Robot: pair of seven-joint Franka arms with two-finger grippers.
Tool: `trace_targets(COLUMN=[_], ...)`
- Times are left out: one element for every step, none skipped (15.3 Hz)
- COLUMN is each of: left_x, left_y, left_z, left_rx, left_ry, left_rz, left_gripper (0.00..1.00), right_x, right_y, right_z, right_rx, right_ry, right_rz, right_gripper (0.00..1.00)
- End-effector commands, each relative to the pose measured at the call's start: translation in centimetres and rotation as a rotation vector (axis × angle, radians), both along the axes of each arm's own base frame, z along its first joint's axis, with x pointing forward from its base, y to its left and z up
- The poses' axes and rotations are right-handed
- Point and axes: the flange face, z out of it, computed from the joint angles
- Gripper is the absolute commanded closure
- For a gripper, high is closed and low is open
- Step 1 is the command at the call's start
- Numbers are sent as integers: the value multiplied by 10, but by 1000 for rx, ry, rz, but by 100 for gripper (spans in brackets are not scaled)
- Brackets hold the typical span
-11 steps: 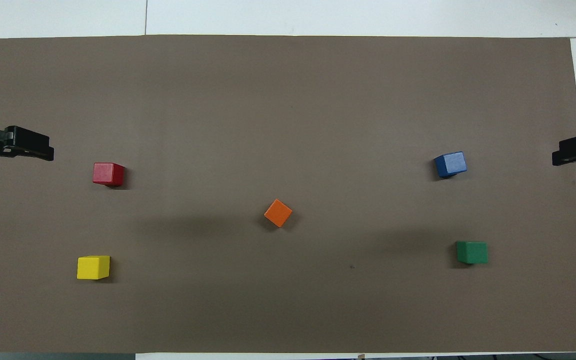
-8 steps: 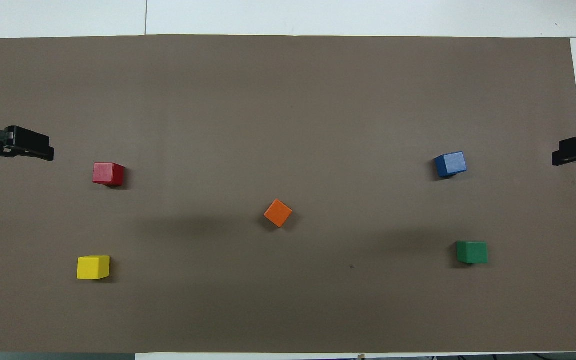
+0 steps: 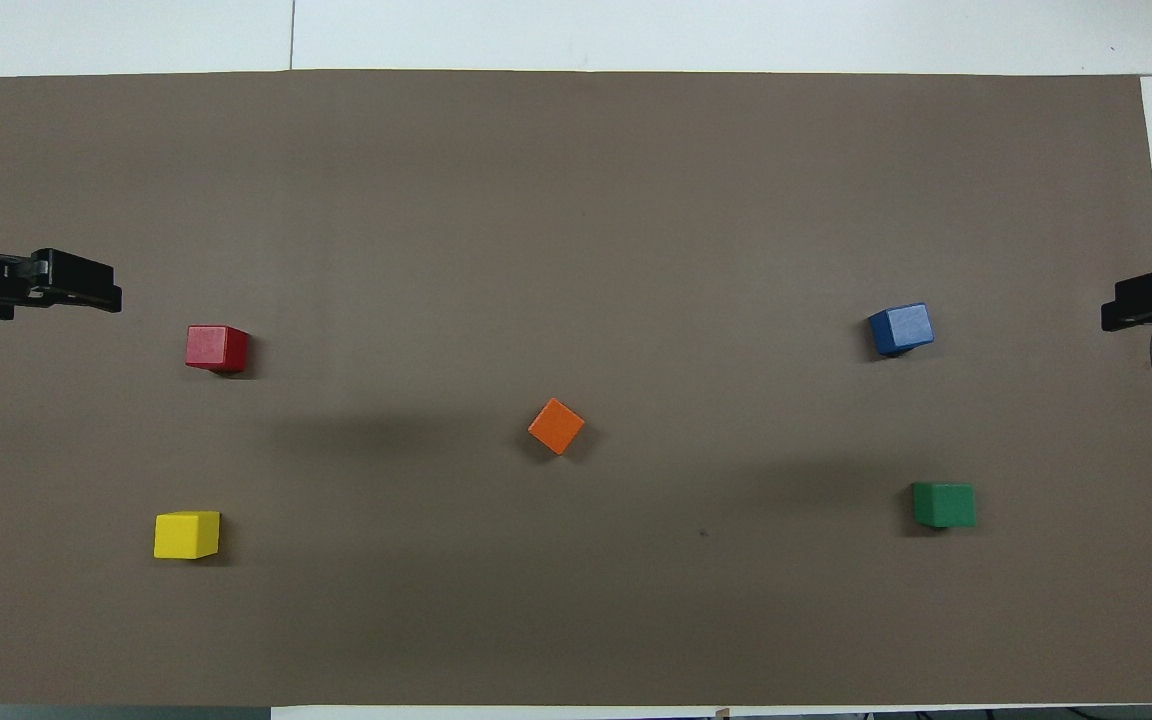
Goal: Transfer red block to right arm and stack on blue block
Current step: 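Move the left gripper out toward the red cube, then lower the left gripper onto the red cube and close it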
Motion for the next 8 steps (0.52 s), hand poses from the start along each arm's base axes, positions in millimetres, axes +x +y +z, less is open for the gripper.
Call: trace_targets(left_x=[-7,-5,-4,-2,-1,3,7,11], left_y=[0,-2,-2,0,5,8,9,9], left_z=[-22,-36,-52,-67,-79,-96,-105,-117], left_rx=[14,14,15,16,17,17,17,15], left_ry=[-27,-30,-38,-50,-61,-59,-56,-44], left_rz=[-2,-5,-8,-18,-36,-68,-98,-106], left_gripper=[0,0,0,0,0,0,0,0], right_x=[-1,2,2,2,0,0,-1,-2], right_y=[4,5,4,4,5,4,5,6], right_z=[0,1,0,-1,-1,-3,-4,-5], right_rx=[-4,2,3,5,6,6,8,10], right_ry=[-8,-30,-32,-29,-28,-26,-23,-23], right_rz=[-7,-3,8,16,17,14,13,8], right_gripper=[0,0,0,0,0,0,0,0])
